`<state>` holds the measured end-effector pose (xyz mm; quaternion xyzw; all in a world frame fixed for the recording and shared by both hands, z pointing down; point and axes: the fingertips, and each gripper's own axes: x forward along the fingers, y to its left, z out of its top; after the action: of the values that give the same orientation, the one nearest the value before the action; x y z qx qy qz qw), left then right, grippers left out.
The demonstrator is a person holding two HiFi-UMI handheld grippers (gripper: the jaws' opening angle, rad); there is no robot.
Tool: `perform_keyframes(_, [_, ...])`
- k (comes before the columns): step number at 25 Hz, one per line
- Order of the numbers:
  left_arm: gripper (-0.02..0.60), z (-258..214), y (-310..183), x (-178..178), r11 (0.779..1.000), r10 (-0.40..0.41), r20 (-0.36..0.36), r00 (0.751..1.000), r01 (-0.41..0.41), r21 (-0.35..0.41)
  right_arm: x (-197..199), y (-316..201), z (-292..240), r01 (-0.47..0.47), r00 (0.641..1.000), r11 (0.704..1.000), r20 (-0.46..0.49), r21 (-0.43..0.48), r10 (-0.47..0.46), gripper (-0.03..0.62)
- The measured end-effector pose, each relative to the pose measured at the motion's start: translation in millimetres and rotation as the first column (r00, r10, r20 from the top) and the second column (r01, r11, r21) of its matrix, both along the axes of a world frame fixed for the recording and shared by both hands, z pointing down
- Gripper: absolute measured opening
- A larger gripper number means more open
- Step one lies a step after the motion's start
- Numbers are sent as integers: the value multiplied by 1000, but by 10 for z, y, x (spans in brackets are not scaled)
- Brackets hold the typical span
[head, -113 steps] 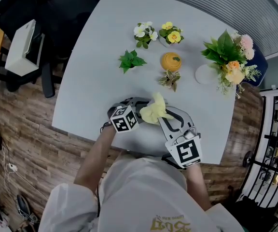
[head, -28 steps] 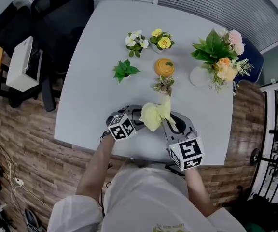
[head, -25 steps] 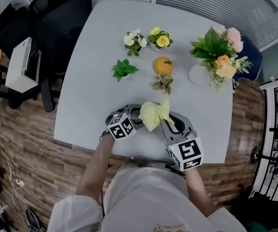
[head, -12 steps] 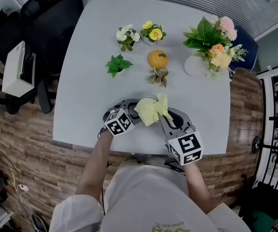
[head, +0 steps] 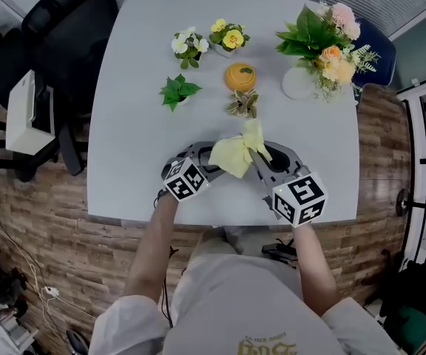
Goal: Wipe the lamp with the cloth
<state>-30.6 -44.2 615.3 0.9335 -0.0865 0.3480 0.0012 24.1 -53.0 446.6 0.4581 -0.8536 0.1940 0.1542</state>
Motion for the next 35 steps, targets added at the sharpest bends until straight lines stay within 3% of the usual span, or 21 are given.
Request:
perform_keyframes(5, [264,7,17,0,1000,-1,-2,1000,1,11,-62,-173,-12,84,962,996,264,-34,-72,60])
perform_keyframes(8, [264,7,10,10,1000,2,0,1000,-2,4,-91,-290,-13,141,927,989,357,-41,-117,60])
perform_keyframes(14, [264,6,-10,5,1000,1,-11,1000,-1,25,-200,-461,16,289,864,956,444,-49,-238,60])
perform_keyframes(22, [265,18,25,18,1000,0,-8,1000,0,6,-280,-565,94,404,782,910,550,-89,-294,60])
perform_keyframes(30, [264,5,-3,-4,1000,5,-9,1000,-5,11,-304,-670,182,430,724,892,642,-137,-250,60])
perform_keyframes(35, [265,14,-11,16,1000,7,-12,1000,-7,16,-281,-698,226,417,725,893,654,-169,-215,60])
